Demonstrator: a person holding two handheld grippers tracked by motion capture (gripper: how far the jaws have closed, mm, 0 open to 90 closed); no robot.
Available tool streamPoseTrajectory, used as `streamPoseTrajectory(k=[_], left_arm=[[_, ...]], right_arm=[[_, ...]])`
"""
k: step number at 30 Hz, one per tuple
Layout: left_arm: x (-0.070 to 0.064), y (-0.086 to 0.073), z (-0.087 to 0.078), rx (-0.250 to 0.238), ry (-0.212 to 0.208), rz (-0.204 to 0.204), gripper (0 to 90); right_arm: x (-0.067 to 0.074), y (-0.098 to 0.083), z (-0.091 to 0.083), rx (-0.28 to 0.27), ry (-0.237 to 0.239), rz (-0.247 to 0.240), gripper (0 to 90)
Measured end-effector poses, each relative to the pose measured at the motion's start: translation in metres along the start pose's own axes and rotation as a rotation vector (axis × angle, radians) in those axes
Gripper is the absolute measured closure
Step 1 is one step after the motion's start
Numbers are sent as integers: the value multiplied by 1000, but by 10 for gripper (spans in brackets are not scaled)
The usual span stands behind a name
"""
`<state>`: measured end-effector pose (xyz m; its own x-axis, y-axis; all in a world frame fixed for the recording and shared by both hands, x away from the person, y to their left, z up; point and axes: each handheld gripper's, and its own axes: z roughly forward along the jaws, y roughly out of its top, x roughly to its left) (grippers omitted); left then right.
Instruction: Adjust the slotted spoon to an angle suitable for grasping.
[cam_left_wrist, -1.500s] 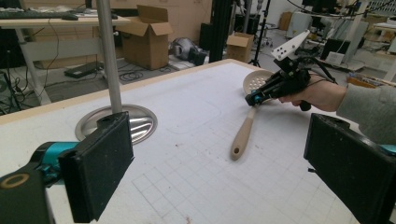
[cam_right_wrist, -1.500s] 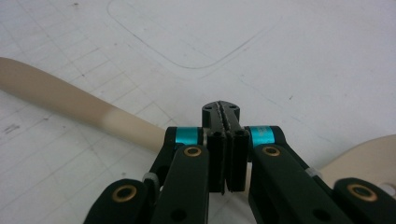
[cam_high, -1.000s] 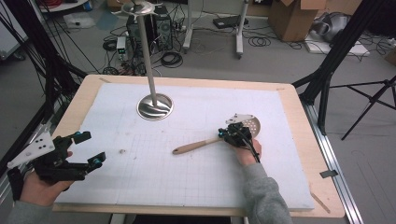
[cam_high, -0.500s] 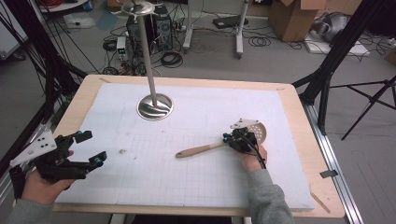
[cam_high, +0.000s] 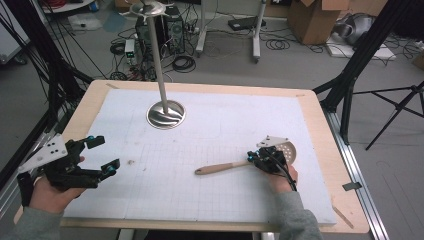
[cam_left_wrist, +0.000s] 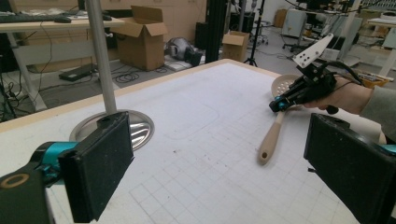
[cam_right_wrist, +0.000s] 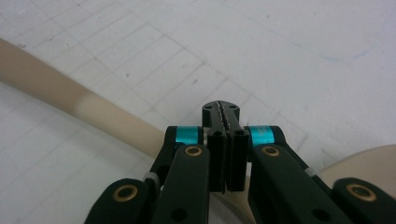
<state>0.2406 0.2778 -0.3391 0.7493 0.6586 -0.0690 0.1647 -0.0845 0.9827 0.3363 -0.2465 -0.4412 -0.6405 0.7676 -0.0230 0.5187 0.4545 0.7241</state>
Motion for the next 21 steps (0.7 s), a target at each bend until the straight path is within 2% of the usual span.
streamPoseTrajectory(k=[3,9,13,14,15,16,18,19,20,21], left_arm=[[0,1,3,-1,-8,1,85],[-2,2,5,-1,-13,0,85],[-2,2,6,3,-15,3,85],[-2,2,6,3,-16,2,85],[-2,2,6,3,-16,2,85],[-1,2,6,1,-14,1,85],[-1,2,6,0,-13,-1,85],[-1,2,6,-1,-13,-2,85],[0,2,6,2,-16,-2,85],[0,2,6,2,-16,-2,85]], right_arm=[[0,-7,-8,4,-8,2,898],[-1,-14,-14,5,-14,10,898],[2,-13,-15,-14,-15,-27,896],[7,-7,-21,-85,13,-27,896],[7,-7,-21,-85,13,-27,896],[13,0,-27,-126,43,-48,896],[16,2,-29,-137,56,-55,896],[21,5,-31,-143,77,-65,896],[30,7,-31,-145,121,-86,896],[30,7,-31,-145,121,-86,896]])
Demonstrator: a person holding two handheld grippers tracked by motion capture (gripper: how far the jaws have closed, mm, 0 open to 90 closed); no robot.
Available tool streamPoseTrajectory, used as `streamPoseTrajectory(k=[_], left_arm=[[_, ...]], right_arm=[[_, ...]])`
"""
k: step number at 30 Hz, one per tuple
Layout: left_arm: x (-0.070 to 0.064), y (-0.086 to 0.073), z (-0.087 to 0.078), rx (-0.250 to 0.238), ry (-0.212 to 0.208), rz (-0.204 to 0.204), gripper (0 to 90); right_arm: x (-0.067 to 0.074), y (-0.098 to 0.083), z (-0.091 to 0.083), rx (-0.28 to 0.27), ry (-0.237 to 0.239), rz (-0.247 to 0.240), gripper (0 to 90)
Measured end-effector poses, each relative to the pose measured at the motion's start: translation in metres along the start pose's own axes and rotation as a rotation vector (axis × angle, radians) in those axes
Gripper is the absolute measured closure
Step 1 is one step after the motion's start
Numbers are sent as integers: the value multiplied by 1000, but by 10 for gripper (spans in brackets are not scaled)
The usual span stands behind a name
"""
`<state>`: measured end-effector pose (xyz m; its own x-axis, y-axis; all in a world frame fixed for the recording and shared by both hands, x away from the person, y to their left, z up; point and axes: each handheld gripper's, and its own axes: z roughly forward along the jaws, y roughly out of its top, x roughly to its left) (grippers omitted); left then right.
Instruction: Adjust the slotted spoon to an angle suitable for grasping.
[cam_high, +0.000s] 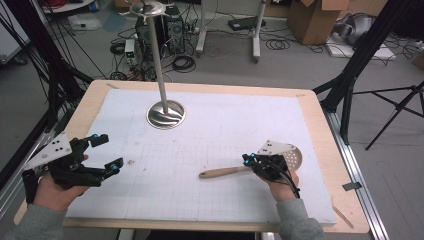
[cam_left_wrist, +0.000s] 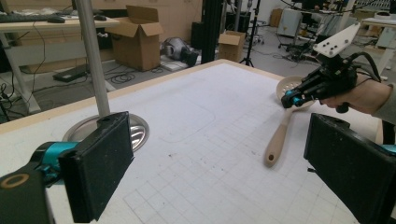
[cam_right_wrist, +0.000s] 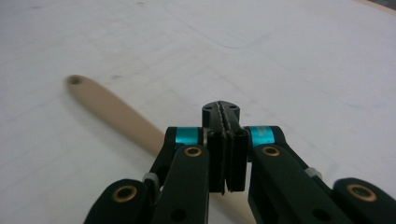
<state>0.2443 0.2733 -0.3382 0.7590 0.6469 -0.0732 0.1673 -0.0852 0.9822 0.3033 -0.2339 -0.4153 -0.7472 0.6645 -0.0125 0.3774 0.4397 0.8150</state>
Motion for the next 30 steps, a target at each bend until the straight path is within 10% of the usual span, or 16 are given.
streamPoseTrajectory(k=[13,30], left_arm=[[1,0,-1,-1,0,-2,85],[0,-2,-4,10,10,-8,85]], right_arm=[[47,0,25,105,169,-138,896],[63,4,50,151,194,-191,895]])
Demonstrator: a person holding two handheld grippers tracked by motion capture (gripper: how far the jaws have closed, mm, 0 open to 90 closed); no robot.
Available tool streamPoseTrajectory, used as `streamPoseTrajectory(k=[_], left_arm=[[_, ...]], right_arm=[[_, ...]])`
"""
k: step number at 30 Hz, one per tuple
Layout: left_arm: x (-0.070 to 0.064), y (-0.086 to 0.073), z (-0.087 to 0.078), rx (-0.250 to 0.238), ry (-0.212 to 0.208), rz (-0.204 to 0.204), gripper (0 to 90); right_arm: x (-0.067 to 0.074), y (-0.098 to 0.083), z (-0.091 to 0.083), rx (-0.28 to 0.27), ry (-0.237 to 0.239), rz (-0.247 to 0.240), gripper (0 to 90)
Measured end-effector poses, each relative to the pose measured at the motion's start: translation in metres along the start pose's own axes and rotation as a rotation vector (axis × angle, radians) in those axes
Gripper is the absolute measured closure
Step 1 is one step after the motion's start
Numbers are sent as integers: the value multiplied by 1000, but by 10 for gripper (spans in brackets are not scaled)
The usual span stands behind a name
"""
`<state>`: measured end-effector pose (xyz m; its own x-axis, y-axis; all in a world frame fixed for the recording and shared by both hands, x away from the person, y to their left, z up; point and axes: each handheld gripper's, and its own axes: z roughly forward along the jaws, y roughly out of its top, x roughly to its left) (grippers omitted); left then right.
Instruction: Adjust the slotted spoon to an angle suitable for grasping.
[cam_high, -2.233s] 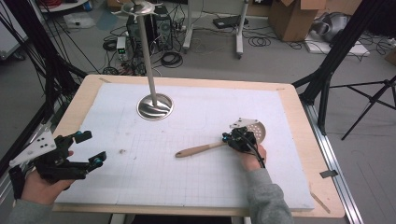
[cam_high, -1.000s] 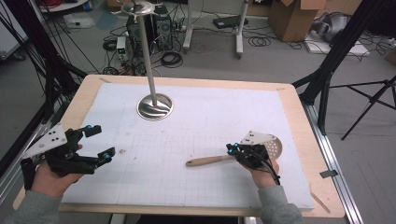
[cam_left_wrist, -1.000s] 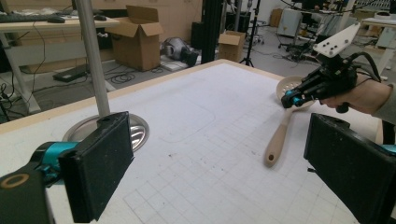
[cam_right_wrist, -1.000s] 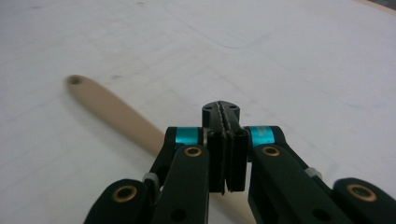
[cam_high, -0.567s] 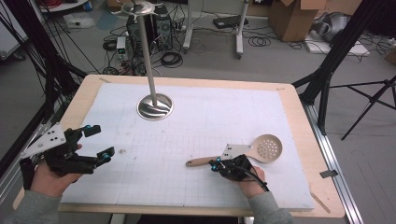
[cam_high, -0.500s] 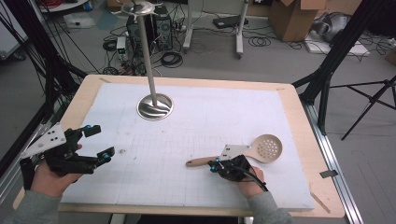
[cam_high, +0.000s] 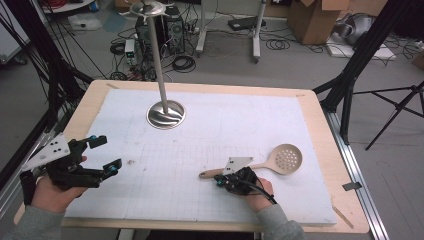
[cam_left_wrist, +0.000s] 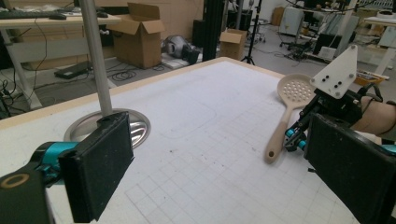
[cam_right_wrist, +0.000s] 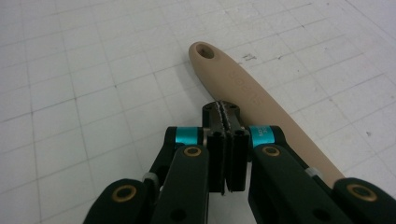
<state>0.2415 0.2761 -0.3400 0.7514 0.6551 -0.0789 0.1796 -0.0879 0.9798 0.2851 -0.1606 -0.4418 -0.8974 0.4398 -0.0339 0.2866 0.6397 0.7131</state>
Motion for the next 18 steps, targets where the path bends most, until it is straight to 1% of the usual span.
streamPoseTrajectory(k=[3,7,8,10,11,13,14,15,18], left_arm=[[-1,-1,0,6,2,0,85],[-2,-1,-2,7,3,4,85],[-3,-1,-2,7,5,4,85],[-3,-2,-3,8,6,6,85],[-3,-2,-4,6,8,3,85],[-2,-3,-5,9,9,3,85],[-3,-3,-5,8,11,1,85],[-2,-3,-6,8,12,5,85],[-3,-4,-7,10,19,9,85]], right_arm=[[-4,1,3,-13,-11,6,894],[-6,4,7,-18,-27,15,893],[-9,5,10,-23,-38,27,894],[-10,6,11,-25,-41,24,894],[-11,7,13,-27,-48,37,894],[-13,8,14,-32,-50,35,894],[-15,9,16,-35,-61,37,894],[-15,9,16,-35,-61,37,894],[-19,13,21,-36,-90,51,894]])
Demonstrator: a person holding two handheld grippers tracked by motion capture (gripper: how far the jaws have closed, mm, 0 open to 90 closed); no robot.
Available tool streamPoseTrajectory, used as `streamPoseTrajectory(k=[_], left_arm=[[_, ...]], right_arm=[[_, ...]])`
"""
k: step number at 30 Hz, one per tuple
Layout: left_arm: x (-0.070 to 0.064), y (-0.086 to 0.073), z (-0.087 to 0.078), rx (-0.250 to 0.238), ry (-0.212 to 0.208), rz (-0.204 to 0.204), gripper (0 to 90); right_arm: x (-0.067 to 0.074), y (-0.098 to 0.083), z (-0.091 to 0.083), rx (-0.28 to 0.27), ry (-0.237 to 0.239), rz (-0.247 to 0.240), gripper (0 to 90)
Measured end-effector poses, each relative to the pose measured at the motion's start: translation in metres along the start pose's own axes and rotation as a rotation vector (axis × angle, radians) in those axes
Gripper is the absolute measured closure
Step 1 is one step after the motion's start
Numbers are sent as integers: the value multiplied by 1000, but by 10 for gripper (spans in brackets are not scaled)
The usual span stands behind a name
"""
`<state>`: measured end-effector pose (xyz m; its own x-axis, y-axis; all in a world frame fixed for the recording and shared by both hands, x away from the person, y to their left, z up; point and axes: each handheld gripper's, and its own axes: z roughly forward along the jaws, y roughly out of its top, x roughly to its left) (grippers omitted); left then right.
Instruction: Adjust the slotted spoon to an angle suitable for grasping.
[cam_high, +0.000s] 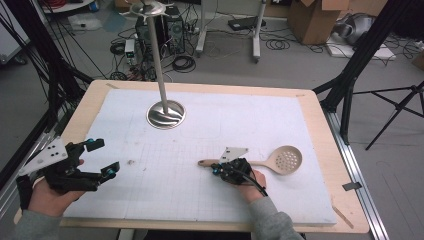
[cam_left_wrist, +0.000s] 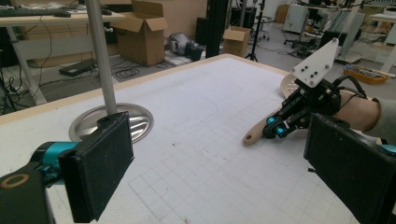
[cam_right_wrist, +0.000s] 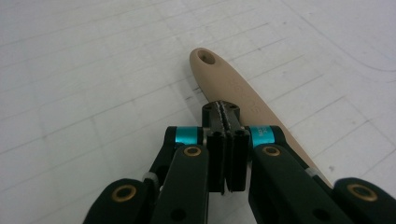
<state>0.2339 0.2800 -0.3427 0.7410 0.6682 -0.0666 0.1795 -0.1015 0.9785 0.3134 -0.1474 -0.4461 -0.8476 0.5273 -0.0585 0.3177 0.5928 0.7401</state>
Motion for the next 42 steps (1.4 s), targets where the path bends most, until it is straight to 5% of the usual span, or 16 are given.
streamPoseTrajectory(k=[24,31,42], left_arm=[[-3,-1,-2,-31,-18,5,85],[-3,-1,-8,-28,-6,4,85],[3,-1,-10,-41,-1,-9,85]], right_arm=[[-27,15,24,-27,-98,64,895],[-31,17,26,-32,-94,77,894],[-35,17,-7,-104,-103,158,893]])
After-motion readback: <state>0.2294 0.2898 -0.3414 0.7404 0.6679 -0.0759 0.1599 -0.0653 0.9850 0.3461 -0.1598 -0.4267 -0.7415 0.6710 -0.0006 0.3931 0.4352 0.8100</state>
